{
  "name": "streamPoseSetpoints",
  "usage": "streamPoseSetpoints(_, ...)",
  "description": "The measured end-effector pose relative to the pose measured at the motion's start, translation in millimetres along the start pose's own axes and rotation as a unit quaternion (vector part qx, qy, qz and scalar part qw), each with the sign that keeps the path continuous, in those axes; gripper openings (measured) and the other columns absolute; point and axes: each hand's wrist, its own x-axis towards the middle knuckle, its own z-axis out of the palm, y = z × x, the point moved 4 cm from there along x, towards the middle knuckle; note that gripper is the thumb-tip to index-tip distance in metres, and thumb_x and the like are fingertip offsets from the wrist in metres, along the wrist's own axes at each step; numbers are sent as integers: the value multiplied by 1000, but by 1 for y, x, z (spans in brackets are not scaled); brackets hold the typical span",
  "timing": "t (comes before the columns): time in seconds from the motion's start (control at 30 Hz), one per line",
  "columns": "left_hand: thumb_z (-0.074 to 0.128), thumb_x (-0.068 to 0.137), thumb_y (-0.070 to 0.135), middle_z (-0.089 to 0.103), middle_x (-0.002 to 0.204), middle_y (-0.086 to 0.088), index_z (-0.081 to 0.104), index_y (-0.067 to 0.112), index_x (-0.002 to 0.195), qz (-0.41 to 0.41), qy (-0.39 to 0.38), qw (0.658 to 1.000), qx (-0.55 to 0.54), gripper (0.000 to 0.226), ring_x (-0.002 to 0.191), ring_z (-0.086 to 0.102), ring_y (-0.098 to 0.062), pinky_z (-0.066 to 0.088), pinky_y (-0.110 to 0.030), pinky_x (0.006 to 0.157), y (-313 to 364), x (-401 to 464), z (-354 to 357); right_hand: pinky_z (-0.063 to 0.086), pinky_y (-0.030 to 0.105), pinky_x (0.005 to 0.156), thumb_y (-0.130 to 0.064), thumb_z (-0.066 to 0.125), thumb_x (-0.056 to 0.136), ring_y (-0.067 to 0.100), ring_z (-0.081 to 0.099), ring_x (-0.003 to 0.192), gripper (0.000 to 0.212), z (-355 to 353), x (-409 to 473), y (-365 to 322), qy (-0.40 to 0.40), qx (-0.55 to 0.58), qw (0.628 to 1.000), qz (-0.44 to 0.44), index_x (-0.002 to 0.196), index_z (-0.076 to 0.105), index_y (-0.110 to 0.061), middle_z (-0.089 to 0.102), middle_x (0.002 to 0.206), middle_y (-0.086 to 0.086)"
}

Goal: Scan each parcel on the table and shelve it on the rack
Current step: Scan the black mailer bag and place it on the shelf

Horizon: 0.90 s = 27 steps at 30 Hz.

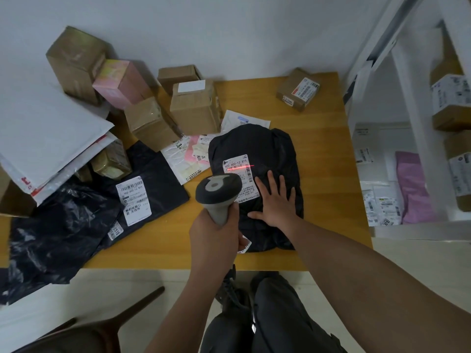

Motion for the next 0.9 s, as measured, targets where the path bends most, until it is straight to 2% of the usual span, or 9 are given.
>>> streamPoseSetpoints(0.13,62,94,34,62,52,-8,61,-3,88,-6,-7,1000,-10,37,46,66,-18,57,-32,50,3,-8,6,-4,59,117,-68,60,80,31,-28,144,109,0,-1,-1,0,1,1000,1,152,-17,-38,-37,155,-2)
streamPoseSetpoints(0.23,61,94,34,62,49,-5,61,-2,85,0,-15,1000,-5,38,45,65,-16,57,-29,50,5,-12,11,-4,60,117,-67,60,81,31,-28,145,109,0,-1,0,4,3,1000,-2,152,-17,-38,-36,155,-2)
streamPoseSetpoints(0.4,62,94,34,64,53,-13,62,-5,83,5,-10,1000,-10,40,43,63,-14,57,-32,50,7,-18,13,-4,60,117,-67,60,81,31,-28,145,108,1,-1,0,7,0,1000,-4,152,-17,-38,-36,156,-2)
streamPoseSetpoints(0.63,62,94,33,65,63,-23,61,-9,86,8,8,1000,-17,42,39,60,-11,50,-18,42,9,-26,12,-5,60,116,-69,60,80,31,-28,145,109,1,0,1,6,1,1000,-5,152,-17,-38,-36,156,-2)
streamPoseSetpoints(0.73,61,94,34,66,62,-21,61,-8,87,4,9,1000,-20,43,40,61,-11,52,-19,42,10,-28,11,-5,59,116,-69,60,80,31,-28,145,109,1,0,1,7,1,1000,-5,152,-17,-38,-35,156,-2)
streamPoseSetpoints(0.9,61,94,35,64,52,-12,60,-4,84,1,9,1000,-29,41,44,64,-15,57,-30,49,12,-29,10,-4,60,117,-69,60,79,31,-28,145,110,1,0,1,6,0,1000,-6,152,-17,-38,-35,156,-2)
